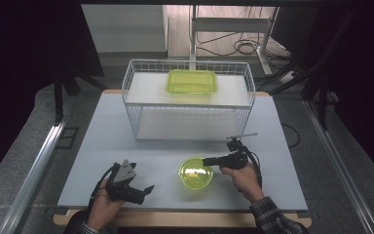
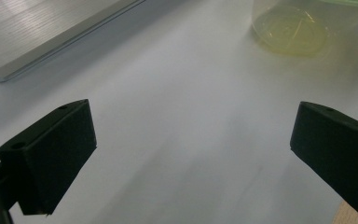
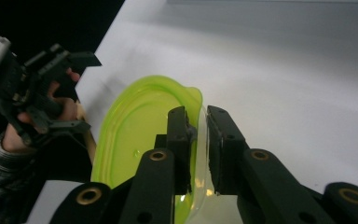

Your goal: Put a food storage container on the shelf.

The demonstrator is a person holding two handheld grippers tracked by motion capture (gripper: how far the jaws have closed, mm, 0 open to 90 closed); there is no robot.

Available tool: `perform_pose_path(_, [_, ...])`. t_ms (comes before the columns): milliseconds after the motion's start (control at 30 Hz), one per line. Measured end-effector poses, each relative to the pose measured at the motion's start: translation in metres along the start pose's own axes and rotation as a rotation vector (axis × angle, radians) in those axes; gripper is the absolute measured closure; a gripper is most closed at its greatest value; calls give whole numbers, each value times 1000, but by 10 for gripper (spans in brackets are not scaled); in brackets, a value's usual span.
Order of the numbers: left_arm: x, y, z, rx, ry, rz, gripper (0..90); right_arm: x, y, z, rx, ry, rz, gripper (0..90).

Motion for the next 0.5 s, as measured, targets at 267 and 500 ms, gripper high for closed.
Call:
perform_pose_path(267, [0,0,0,-1,-2,-2,0,-4,-1,1,51,-27,-19,813])
perform_pose_path(500, [0,0,0,-7,-4,-6,0,-12,-8,3,67,-45,-64,813])
Point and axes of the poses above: each handheld gripper's, and its own axes: x roughly forward along the jaws, y roughly out of its underside, z roughly to its left, the point moved 1 cm from there along x, roughly forward along the jaws, and after that the axes turned 11 degrees about -z, right-handed, at the moved point
